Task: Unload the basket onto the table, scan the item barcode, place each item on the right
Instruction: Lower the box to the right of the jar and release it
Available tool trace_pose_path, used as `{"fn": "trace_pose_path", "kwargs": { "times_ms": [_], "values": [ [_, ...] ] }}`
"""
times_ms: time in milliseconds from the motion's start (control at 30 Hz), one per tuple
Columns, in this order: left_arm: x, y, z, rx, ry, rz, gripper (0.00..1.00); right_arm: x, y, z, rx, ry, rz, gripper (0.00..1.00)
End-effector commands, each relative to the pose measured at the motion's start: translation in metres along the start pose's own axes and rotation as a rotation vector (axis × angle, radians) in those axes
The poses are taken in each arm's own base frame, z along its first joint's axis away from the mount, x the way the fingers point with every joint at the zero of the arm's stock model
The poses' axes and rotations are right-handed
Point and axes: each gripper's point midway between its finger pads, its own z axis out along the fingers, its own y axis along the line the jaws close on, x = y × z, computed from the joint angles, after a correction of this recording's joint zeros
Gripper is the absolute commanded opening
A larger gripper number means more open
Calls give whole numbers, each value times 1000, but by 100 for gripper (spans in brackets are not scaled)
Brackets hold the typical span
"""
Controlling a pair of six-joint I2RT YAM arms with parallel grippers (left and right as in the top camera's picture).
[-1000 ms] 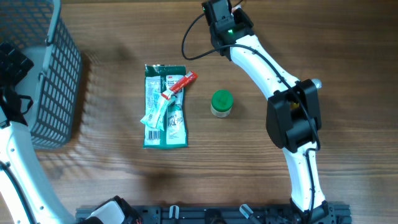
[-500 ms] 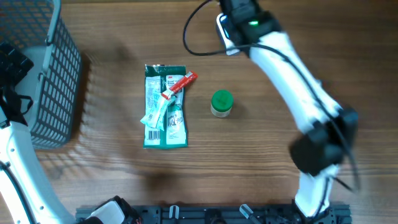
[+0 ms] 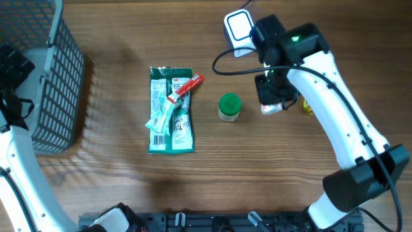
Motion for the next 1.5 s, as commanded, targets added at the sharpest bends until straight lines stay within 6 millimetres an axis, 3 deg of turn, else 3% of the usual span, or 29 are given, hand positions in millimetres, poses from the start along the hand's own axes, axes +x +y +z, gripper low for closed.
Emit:
{"fn": "trace_pose_path", "kwargs": {
  "times_ms": [0, 200, 433, 533, 567, 667, 700, 767, 833, 933, 1000, 1167, 1267, 1467],
  "values": [
    [-3, 0, -2, 4, -9, 15, 100, 10, -3, 31, 51, 68, 83, 7],
    [-3, 0, -2, 4, -9, 15, 100, 19, -5, 74, 97, 99, 71, 8],
    [-3, 0, -2, 4, -9, 15, 100, 14, -18, 129, 124, 53, 122, 8],
    [-3, 0, -2, 4, -9, 15, 100, 14, -25, 142, 120, 45, 145, 9],
    [-3, 0, -2, 4, -9, 15, 100, 12, -27, 145, 117, 39, 149, 12],
    [-3, 0, -2, 4, -9, 15, 100, 4, -30, 146, 108, 9, 140, 59],
    [-3, 0, -2, 4, -8, 15, 100, -1, -29, 146, 103, -8, 128, 61],
    [-3, 0, -2, 4, -8, 15, 100, -8, -24, 147, 73, -34, 124, 59],
    [-3, 0, -2, 4, -9, 15, 100, -10, -3, 147, -46, -31, 125, 57],
    [-3, 0, -2, 4, -8, 15, 100, -9, 21, 144, -185, -10, 121, 29],
    [-3, 0, -2, 4, -9, 15, 100, -5, 24, 148, -201, 3, 150, 20],
    [-3, 0, -2, 4, -8, 15, 100, 4, 26, 172, -202, -1, 172, 20],
    [-3, 0, -2, 4, -9, 15, 100, 2, 17, 178, -148, -26, 175, 20],
    [-3, 0, -2, 4, -9, 15, 100, -1, -38, 178, 135, -72, 217, 20]
  ]
}}
